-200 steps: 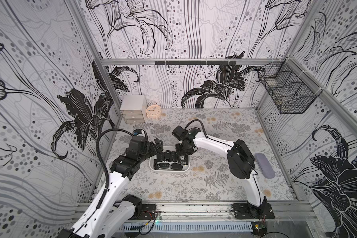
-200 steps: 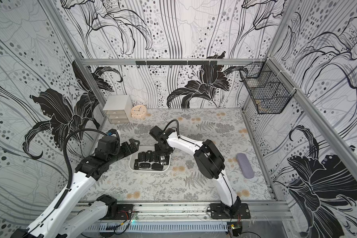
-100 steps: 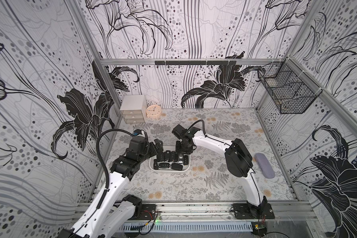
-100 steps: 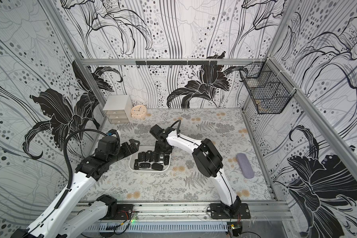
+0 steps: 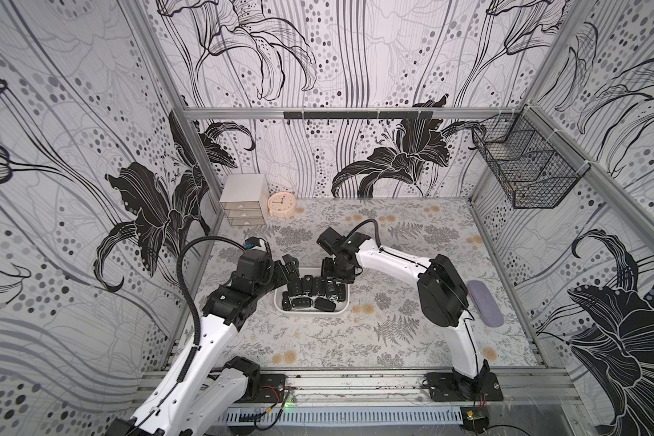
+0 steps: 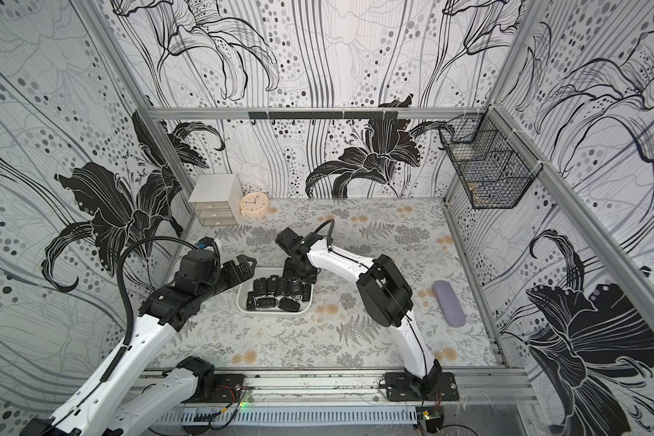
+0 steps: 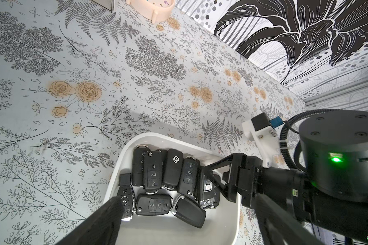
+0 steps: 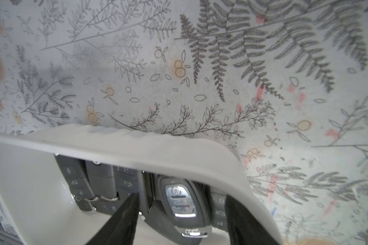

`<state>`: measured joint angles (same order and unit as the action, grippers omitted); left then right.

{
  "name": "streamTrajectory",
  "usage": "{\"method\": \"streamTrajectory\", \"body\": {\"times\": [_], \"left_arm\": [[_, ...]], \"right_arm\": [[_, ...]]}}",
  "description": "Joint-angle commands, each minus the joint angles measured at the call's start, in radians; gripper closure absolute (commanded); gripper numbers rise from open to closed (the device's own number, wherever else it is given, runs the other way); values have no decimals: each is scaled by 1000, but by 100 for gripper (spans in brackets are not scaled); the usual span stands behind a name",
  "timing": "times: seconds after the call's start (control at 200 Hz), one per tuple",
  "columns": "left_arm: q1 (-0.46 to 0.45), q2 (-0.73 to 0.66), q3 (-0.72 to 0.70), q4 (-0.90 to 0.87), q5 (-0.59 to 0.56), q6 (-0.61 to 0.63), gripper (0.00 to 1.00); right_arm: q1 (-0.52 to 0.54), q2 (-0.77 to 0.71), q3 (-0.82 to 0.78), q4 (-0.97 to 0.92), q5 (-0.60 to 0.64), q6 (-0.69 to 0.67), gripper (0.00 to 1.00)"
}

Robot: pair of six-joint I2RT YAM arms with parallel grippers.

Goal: Place the car key into the storage box
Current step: Place the car key in the storage box, then reset both arms

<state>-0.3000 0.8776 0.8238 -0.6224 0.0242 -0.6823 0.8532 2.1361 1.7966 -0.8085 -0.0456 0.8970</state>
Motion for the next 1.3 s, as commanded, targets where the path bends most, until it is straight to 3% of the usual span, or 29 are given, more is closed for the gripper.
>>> {"method": "streamTrajectory", "body": {"times": [0.0, 0.16, 0.531, 0.806, 0.961, 1.122, 1.157, 1.297], "left_arm": [[8, 11, 7, 41, -12, 22, 1], [8, 40, 25, 47, -42, 22, 1], [10, 144, 87, 23, -334, 56, 1], [59, 240, 53, 116, -595, 125, 1], [117, 260, -84, 374, -674, 196, 1], [182, 263, -305, 806, -625, 366, 1], [193, 281, -331, 861, -619, 396, 1], [231, 375, -334, 891, -622, 411, 1]], "right_arm": [[3, -102, -38, 4, 57, -47, 25], [15, -210, -105, 70, 105, -128, 0], [15, -593, -427, 292, 457, -302, 0], [-21, -846, -802, 431, 932, -395, 0], [-175, -981, -1009, 487, 949, -410, 0], [-294, -1112, -1293, 792, 997, -585, 0], [-341, -1143, -1293, 731, 962, -550, 0], [-468, -1197, -1351, 823, 802, -693, 0]]}}
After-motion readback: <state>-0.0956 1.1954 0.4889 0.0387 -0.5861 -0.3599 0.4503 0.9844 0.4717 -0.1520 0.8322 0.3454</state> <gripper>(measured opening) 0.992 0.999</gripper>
